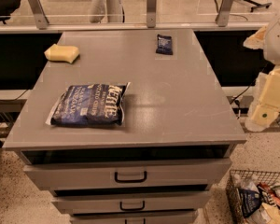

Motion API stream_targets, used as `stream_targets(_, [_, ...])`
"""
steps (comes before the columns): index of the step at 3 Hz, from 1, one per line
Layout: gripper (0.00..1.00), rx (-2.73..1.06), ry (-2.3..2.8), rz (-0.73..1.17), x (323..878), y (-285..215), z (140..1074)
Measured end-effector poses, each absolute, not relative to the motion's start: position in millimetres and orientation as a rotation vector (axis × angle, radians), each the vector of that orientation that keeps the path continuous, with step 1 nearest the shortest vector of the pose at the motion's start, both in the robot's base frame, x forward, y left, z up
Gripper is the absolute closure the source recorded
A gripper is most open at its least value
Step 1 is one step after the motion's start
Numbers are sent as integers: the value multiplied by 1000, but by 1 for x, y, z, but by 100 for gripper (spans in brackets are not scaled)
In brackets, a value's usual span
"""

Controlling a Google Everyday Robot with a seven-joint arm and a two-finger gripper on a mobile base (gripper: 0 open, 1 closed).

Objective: Move blue chip bag near rxbar blueberry

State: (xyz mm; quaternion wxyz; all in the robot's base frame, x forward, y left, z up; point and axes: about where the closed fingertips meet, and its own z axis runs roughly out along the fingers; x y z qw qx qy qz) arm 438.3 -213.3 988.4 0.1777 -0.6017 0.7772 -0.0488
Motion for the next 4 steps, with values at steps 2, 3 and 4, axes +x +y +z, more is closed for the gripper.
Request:
stream_targets(2, [0, -1731, 2141, -44, 445, -185, 972])
stream_targets(3, [0, -1778, 2029, 138, 466, -116, 936])
stream_targets(4, [0, -1805, 1896, 283, 492, -39, 916])
